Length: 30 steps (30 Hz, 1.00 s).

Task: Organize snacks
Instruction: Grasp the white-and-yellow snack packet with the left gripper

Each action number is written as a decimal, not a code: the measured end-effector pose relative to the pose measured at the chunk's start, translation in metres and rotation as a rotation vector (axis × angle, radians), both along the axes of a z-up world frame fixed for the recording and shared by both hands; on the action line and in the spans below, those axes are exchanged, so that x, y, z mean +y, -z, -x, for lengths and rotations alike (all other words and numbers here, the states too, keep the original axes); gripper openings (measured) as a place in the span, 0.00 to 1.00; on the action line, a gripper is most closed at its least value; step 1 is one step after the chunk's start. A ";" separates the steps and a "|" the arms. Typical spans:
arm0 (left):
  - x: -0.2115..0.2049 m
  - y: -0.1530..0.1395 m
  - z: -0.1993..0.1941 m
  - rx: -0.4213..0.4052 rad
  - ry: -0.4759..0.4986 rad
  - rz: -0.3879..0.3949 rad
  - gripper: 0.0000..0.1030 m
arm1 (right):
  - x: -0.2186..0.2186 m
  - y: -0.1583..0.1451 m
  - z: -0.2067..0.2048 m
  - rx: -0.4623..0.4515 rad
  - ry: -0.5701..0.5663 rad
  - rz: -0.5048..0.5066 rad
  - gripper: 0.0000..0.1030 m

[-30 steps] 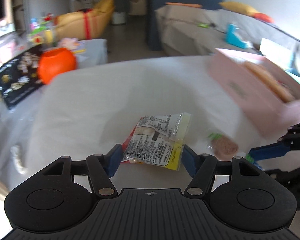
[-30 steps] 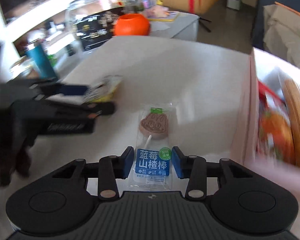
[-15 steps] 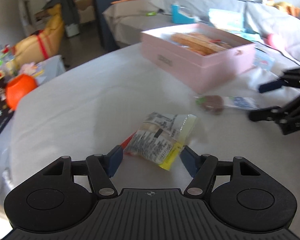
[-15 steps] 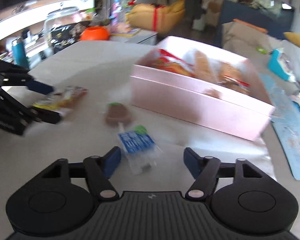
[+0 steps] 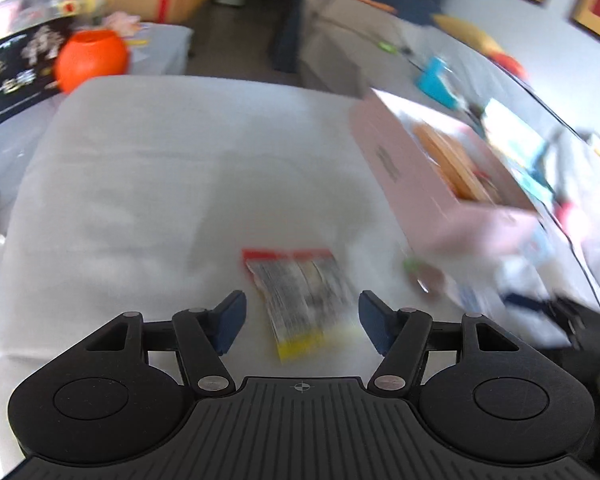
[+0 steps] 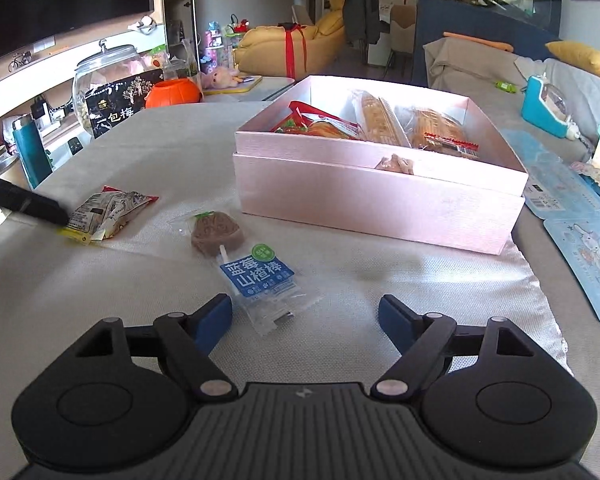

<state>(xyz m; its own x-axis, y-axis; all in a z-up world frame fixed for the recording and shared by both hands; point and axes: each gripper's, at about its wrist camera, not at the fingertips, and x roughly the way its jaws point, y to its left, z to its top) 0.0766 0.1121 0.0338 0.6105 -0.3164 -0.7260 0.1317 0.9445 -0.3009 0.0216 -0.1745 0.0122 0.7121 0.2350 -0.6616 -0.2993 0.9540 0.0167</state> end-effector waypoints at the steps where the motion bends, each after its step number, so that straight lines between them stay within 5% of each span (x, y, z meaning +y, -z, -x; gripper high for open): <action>1: -0.003 0.003 -0.005 0.000 -0.012 -0.007 0.66 | 0.001 0.000 0.002 0.000 0.001 0.001 0.80; 4: -0.021 0.013 -0.017 0.014 0.009 -0.011 0.68 | 0.002 0.000 0.001 -0.001 0.003 0.004 0.80; 12: -0.074 0.018 -0.013 -0.088 0.129 -0.288 0.69 | 0.003 0.001 0.000 0.003 0.006 0.004 0.83; 17: -0.076 0.017 -0.003 -0.112 0.159 -0.248 0.63 | 0.006 0.003 -0.006 0.040 -0.051 0.004 0.99; 30: -0.059 0.017 0.017 -0.117 0.148 -0.244 0.62 | 0.015 -0.012 -0.030 0.041 -0.076 -0.060 0.91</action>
<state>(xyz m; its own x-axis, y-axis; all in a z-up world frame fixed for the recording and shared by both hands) 0.0598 0.0528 0.0167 0.6544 -0.2329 -0.7194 0.2938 0.9549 -0.0418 0.0511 -0.1592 0.0239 0.6632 0.3274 -0.6731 -0.3690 0.9254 0.0865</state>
